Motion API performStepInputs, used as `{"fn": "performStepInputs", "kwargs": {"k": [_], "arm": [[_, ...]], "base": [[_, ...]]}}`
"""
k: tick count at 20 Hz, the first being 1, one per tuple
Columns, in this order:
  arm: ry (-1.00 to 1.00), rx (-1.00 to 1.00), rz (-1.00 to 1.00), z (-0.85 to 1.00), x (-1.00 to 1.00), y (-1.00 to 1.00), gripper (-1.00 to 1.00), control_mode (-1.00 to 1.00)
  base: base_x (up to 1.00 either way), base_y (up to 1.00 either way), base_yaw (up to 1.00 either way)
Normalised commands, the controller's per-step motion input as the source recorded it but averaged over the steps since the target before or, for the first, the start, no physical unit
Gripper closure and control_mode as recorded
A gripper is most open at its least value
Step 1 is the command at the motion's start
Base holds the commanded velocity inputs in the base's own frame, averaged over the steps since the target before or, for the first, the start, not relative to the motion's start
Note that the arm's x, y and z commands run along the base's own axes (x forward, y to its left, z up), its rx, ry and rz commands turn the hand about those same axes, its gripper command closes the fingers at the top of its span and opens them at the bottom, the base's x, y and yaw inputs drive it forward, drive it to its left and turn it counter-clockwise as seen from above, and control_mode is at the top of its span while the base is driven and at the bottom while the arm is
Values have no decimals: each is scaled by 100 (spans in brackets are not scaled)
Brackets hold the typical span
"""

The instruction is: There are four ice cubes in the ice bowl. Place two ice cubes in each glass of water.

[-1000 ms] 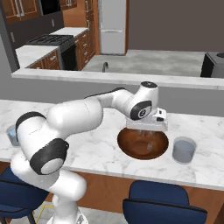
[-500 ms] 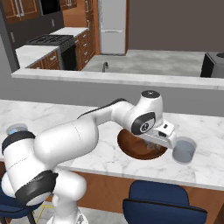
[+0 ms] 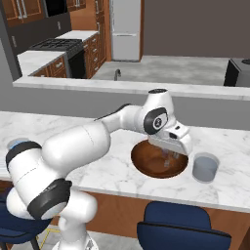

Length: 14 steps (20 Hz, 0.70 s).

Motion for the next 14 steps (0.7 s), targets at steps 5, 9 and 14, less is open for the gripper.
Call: {"fn": "performStepInputs", "kwargs": {"k": [5, 9, 14], "arm": [[22, 0, 8, 0, 10, -81, 100, -100], [2, 10, 9, -11, 4, -95, 100, -100], [-10, 14, 0, -16, 28, -52, 100, -100]], "base": [[0, 0, 0], [0, 0, 0], [0, 0, 0]]}}
